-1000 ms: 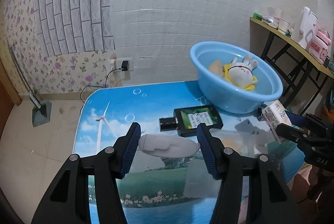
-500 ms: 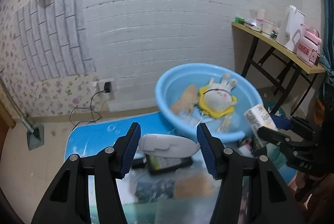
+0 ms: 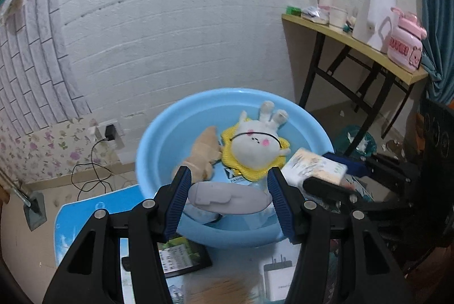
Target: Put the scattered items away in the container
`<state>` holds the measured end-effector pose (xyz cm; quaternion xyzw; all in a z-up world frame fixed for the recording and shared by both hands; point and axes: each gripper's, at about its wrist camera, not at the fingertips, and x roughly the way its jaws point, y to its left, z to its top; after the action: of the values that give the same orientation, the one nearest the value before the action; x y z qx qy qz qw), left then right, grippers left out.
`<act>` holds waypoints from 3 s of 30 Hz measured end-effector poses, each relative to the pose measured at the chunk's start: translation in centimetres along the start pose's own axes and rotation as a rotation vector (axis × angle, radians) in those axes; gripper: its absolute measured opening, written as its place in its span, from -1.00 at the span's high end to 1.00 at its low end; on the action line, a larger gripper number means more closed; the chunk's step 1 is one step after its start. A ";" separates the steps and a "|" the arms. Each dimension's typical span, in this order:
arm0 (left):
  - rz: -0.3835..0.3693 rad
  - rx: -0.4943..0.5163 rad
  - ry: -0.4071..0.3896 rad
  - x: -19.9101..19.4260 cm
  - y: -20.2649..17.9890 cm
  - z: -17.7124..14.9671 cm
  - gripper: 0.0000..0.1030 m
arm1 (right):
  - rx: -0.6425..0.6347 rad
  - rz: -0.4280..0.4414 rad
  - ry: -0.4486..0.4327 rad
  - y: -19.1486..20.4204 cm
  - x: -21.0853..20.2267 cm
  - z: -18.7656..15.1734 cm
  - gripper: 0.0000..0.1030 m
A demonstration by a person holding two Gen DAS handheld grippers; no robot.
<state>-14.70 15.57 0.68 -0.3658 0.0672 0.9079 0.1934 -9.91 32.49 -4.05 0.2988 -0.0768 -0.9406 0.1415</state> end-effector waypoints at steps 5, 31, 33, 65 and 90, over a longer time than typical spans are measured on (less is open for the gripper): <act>-0.015 0.018 0.039 1.6 -1.1 -0.6 -0.08 | 0.016 0.012 -0.007 -1.1 0.3 0.2 0.19; -0.006 0.049 0.082 1.2 -1.9 -2.9 -0.19 | 0.061 0.048 -0.010 -1.2 -1.2 -0.5 0.17; 0.000 0.043 0.080 0.7 -1.7 -3.3 -0.20 | 0.061 0.038 -0.008 -1.2 -1.6 -0.7 0.17; 0.067 -0.084 0.148 -5.9 2.4 -16.6 -0.73 | -0.028 -0.041 0.171 4.5 -5.5 -8.1 0.17; 0.067 -0.221 0.168 -7.4 6.7 -20.3 -0.75 | -0.185 0.144 0.342 12.1 -1.3 -10.9 0.25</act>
<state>0.42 1.83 -9.06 -0.4570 -0.0049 0.8820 0.1151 0.12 20.79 -9.39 0.4334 0.0140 -0.8668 0.2463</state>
